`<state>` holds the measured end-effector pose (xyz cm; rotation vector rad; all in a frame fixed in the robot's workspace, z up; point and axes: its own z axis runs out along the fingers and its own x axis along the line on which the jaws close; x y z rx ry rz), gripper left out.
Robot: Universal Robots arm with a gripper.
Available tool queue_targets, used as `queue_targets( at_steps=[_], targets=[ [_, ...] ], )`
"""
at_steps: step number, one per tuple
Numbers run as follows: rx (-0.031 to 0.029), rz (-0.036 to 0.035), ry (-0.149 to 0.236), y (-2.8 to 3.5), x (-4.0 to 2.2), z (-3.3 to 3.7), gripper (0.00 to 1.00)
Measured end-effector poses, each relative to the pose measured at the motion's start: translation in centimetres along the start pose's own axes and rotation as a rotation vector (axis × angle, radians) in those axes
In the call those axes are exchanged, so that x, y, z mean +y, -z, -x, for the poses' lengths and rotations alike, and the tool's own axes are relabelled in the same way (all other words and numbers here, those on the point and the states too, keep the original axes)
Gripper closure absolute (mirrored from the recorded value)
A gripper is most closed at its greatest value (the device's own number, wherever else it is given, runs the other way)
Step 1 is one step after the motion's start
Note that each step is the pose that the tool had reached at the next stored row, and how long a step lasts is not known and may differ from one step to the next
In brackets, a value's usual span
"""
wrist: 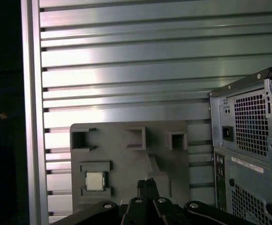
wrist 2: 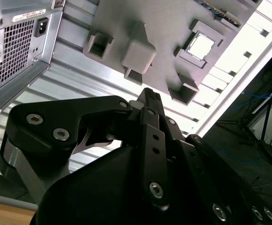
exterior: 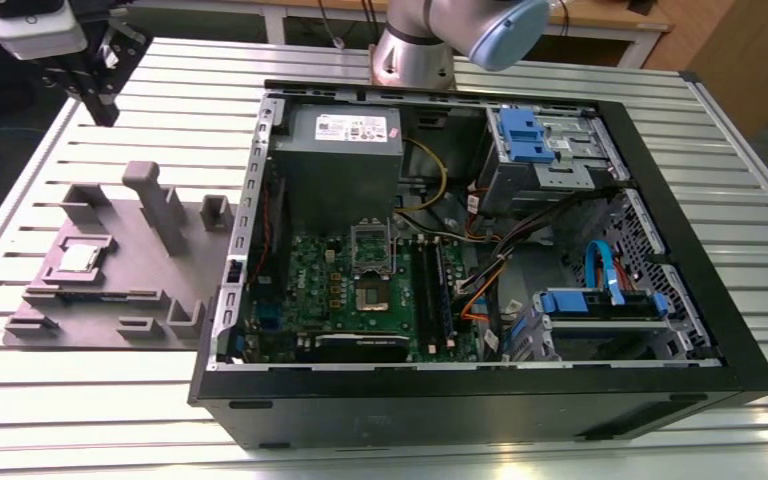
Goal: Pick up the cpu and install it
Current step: 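Reach for the cpu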
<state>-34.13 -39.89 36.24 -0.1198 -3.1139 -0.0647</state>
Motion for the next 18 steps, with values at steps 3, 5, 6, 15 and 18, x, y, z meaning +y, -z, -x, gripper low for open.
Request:
queue_targets(
  at_steps=[3, 5, 6, 15, 18],
  targets=[
    [0.0, 0.0, 0.0, -0.03, -0.02, -0.3, 0.9],
    [0.0001, -0.0001, 0.0, -0.06, -0.04, -0.5, 0.9],
    [0.0, 0.0, 0.0, -0.07, -0.05, -0.61, 0.9],
    [0.0001, 0.0, 0.0, -0.17, -0.13, -1.57, 0.9],
    [0.0001, -0.0001, 0.0, -0.2, -0.16, -1.96, 0.9]
  ],
)
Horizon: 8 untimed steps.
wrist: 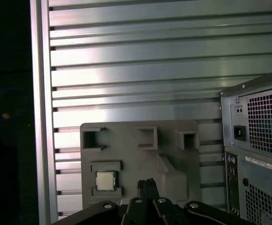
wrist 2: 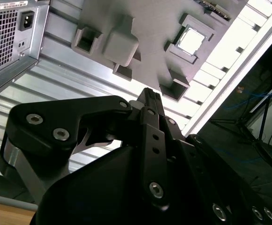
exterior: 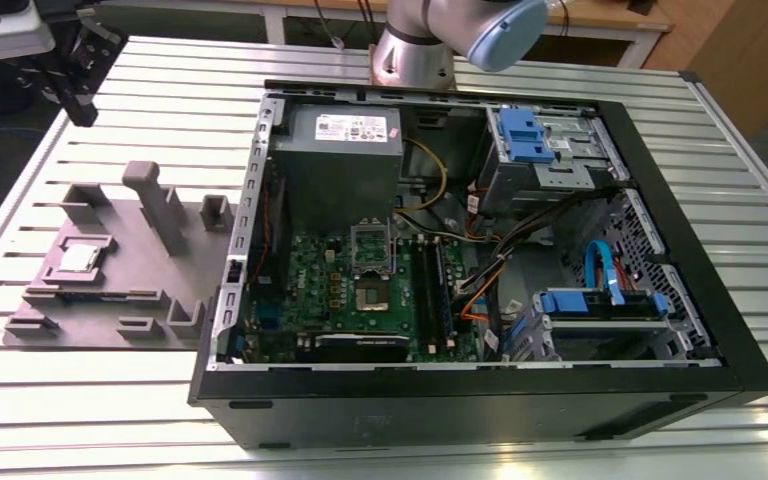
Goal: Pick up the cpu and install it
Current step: 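Reach for the cpu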
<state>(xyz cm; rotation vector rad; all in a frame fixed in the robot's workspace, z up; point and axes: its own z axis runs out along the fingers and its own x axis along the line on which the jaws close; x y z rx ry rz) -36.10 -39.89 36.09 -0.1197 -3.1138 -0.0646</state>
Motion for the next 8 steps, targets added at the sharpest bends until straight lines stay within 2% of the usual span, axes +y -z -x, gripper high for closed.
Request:
queue_targets(
  at_steps=[8],
  targets=[
    [0.0, 0.0, 0.0, -0.08, -0.08, -1.05, 0.9]
  ],
)
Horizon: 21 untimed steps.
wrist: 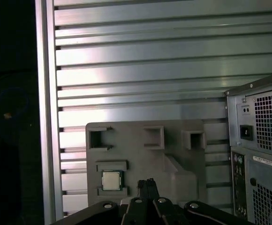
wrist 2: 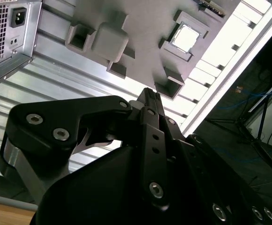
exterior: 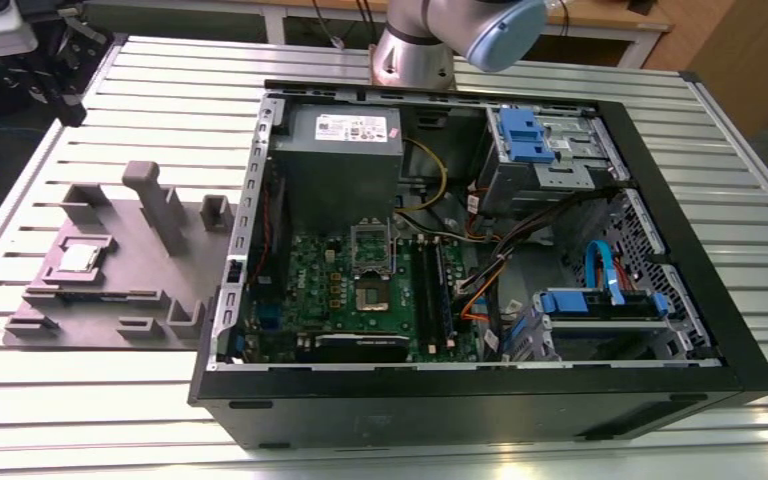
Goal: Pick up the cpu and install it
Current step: 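Reach for the cpu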
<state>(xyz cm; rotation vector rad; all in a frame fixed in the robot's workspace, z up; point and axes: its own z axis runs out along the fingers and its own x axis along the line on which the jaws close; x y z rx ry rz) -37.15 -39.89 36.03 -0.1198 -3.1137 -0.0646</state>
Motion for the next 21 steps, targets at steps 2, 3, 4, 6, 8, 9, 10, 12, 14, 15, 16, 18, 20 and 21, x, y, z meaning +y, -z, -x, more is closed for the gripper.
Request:
queue_targets(
  at_steps=[2, 3, 4, 6, 8, 9, 10, 12, 14, 15, 16, 18, 20, 21],
  targets=[
    [0.0, 0.0, 0.0, -0.03, -0.02, -0.26, 0.9],
    [-0.0001, 0.0, 0.0, -0.04, -0.03, -0.39, 0.9],
    [-0.0001, 0.0, 0.0, -0.05, -0.04, -0.52, 0.9],
    [0.0, 0.0, 0.0, -0.08, -0.06, -0.77, 0.9],
    [0.0, 0.0, 0.0, -0.09, -0.1, -0.93, 0.9],
    [0.0, 0.0, 0.0, -0.1, -0.17, -0.98, 0.9],
    [0.0, 0.0, 0.0, -0.09, -0.28, -1.03, 0.9],
    [0.0, 0.0001, 0.0, -0.1, -0.58, -1.14, 0.9],
    [0.0002, 0.0, 0.0, -0.1, -0.86, -1.3, 0.9],
    [0.0001, 0.0, 0.0, -0.11, -0.97, -1.41, 0.9],
    [-0.0001, 0.0001, 0.0, -0.13, -1.06, -1.58, 0.9],
    [0.0, 0.0, 0.0, -0.15, -1.2, -2.09, 0.9],
    [0.0, 0.0, 0.0, -0.16, -1.3, -2.6, 0.9],
    [0.0001, -0.0001, 0.0, -0.17, -1.36, -2.85, 0.9]
  ],
)
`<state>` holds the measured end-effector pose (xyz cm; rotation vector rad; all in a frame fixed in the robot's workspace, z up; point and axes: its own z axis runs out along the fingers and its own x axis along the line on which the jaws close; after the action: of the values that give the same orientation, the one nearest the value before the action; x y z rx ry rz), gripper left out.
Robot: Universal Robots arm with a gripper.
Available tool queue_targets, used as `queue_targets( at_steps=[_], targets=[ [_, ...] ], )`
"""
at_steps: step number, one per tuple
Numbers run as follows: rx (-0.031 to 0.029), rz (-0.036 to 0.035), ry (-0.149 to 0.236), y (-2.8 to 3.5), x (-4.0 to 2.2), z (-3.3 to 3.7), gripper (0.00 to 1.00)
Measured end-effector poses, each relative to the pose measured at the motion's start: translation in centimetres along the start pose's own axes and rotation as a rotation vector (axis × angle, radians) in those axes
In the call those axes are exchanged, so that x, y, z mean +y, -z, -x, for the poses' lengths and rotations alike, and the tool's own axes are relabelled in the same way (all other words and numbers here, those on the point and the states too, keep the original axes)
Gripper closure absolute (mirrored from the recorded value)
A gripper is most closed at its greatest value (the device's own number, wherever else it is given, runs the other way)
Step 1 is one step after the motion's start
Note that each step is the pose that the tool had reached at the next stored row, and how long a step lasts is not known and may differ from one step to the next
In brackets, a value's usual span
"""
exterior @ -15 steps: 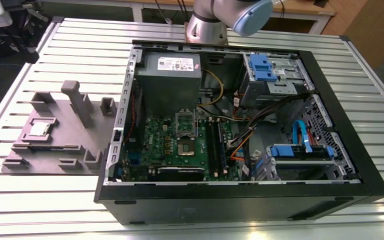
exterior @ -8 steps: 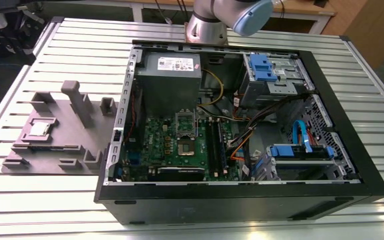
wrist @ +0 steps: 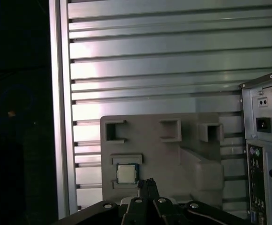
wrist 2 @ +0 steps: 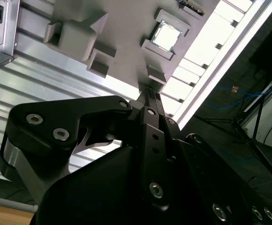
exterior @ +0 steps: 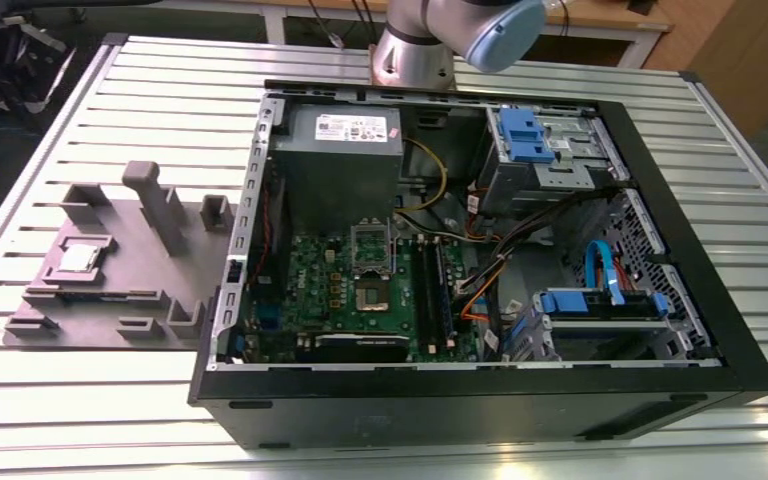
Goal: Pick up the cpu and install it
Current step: 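Reach for the cpu, then pick up the cpu and move it towards the insertion slot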
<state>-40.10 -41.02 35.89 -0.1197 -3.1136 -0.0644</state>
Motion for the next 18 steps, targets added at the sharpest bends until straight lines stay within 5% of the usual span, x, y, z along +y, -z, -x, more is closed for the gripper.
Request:
queue_targets(
  at_steps=[9, 18],
  targets=[
    [-0.0001, 0.0001, 0.0, -0.1, -0.69, -2.21, 0.9],
    [-0.0001, 0.0001, 0.0, -0.11, -0.78, -2.65, 0.9]
  ],
)
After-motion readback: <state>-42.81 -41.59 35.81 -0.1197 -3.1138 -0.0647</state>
